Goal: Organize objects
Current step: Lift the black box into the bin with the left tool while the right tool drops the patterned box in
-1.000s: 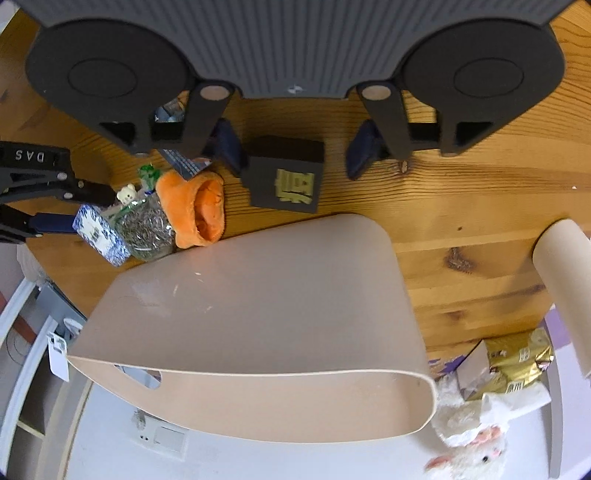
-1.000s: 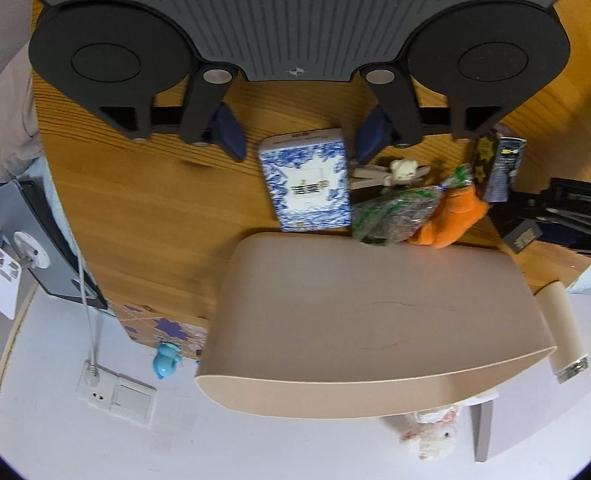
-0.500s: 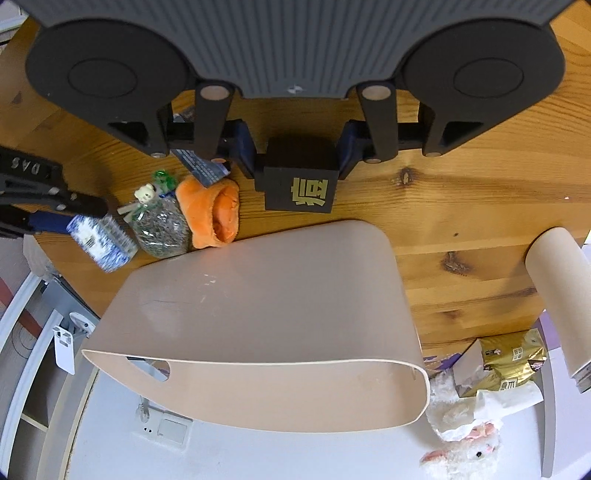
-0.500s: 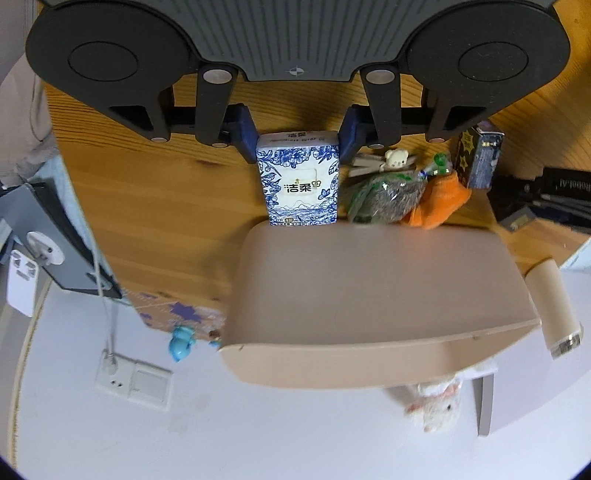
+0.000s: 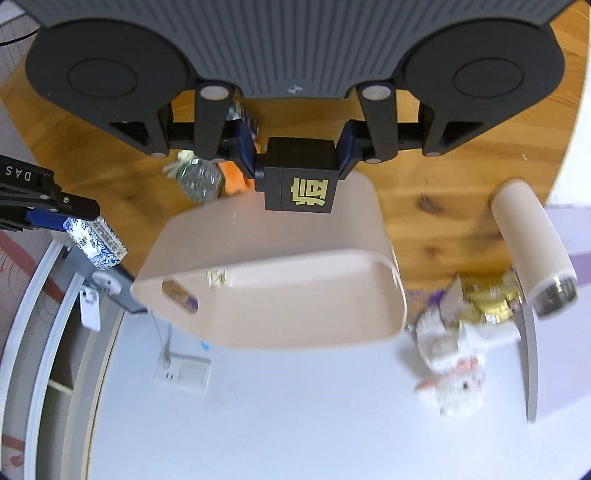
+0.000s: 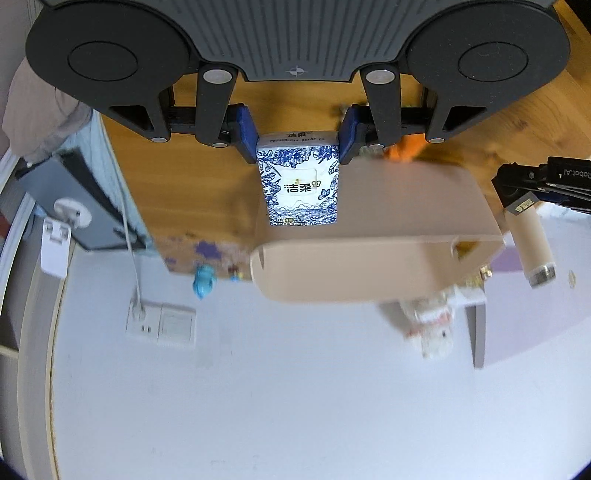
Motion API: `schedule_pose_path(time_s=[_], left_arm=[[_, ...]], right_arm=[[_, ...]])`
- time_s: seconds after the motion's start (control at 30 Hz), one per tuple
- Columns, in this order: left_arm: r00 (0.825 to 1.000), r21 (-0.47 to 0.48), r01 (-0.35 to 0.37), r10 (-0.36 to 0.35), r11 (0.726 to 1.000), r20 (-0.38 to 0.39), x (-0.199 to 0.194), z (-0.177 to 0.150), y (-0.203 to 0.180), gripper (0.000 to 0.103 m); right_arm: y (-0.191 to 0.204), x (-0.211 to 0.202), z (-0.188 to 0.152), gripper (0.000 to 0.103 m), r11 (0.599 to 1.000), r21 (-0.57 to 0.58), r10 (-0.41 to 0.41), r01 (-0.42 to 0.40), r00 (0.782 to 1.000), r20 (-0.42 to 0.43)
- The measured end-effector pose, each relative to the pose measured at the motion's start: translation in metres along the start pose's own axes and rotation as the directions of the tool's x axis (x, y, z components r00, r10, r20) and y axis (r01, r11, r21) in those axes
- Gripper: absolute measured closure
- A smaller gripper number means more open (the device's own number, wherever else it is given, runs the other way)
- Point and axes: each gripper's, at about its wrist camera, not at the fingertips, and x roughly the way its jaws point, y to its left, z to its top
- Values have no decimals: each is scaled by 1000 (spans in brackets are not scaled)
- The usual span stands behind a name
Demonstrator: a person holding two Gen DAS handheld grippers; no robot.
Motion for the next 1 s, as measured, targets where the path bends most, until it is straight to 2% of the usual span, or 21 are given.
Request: schedule_pose_path(time_s=[0.3,0.5,0.63,0.8,0.9,1.0], left_arm=[[993,21,-37,34,999,110,-24,36,1,56],[983,-8,-81,81,997,166,-9,63,0,56],[984,-19,-100,101,995,146,18,78,-3,56],[986,-24,-146,148,989,79,64,86,-4,56],[982,-14,-182,183,983,37,87,87,-2,56],[982,-20,-187,187,982,-20,106,85,2,56]], right_arm=[[3,-15,29,60,1000,26,6,-9,991,132],[11,-3,54,60,1000,25,10,-15,979,203],[16,14,68,60,999,22,18,-23,978,209],[23,41,80,60,1000,8,17,-19,980,200],[30,59,84,60,1000,-2,22,-22,985,173],[39,77,86,60,999,-30,24,-20,991,133]])
